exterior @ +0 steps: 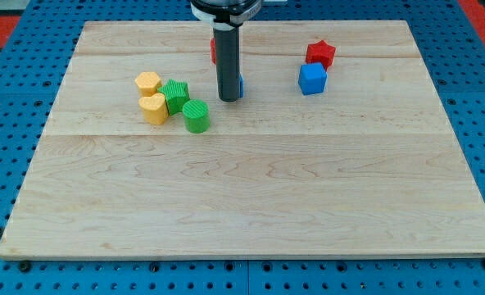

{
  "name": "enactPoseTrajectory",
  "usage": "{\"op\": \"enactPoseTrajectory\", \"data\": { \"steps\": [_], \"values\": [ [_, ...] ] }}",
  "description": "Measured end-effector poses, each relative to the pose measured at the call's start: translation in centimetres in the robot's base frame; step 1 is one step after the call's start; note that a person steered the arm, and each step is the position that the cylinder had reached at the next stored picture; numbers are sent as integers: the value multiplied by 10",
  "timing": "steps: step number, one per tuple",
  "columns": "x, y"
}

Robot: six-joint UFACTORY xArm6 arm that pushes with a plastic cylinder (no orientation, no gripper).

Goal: Move the blue triangle to the top center

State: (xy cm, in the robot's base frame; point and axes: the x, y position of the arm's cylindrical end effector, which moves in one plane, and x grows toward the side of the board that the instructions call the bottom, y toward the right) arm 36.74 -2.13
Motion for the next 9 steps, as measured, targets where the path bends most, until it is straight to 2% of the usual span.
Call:
{"op": "enactPoseTrajectory", "data": {
  "steps": [1, 3, 6, 9],
  "values": [
    [-18, 14],
    [-23, -22],
    [-38, 30],
    [-62, 36]
  ]
}}
